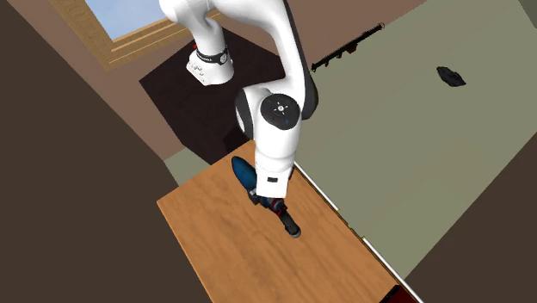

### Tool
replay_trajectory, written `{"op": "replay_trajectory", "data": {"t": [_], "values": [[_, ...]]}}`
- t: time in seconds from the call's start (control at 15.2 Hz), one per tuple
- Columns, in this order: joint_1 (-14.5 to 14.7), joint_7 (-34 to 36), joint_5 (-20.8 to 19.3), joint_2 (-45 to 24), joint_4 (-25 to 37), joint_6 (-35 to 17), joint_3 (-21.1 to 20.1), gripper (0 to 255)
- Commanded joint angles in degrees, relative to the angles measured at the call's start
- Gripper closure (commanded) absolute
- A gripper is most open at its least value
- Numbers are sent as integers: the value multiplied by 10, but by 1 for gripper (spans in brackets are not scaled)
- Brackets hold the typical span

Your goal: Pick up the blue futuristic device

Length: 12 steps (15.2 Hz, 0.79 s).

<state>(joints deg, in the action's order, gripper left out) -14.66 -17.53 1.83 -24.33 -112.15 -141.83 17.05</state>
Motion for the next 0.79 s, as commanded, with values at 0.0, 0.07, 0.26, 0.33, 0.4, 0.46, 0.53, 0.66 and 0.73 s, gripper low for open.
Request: {"op": "replay_trajectory", "data": {"t": [0.0,0.07,0.26,0.33,0.4,0.46,0.53,0.66,0.73], "values": [[2,1,-3,10,4,13,2,255],[2,2,-5,14,6,19,3,255],[5,3,-9,29,10,38,6,255],[5,4,-11,34,12,44,7,255],[6,4,-12,38,14,50,8,255],[7,5,-14,43,16,57,8,255],[7,5,-15,47,18,63,9,255],[8,6,-17,52,21,71,10,255],[8,6,-17,52,21,71,10,255]]}}
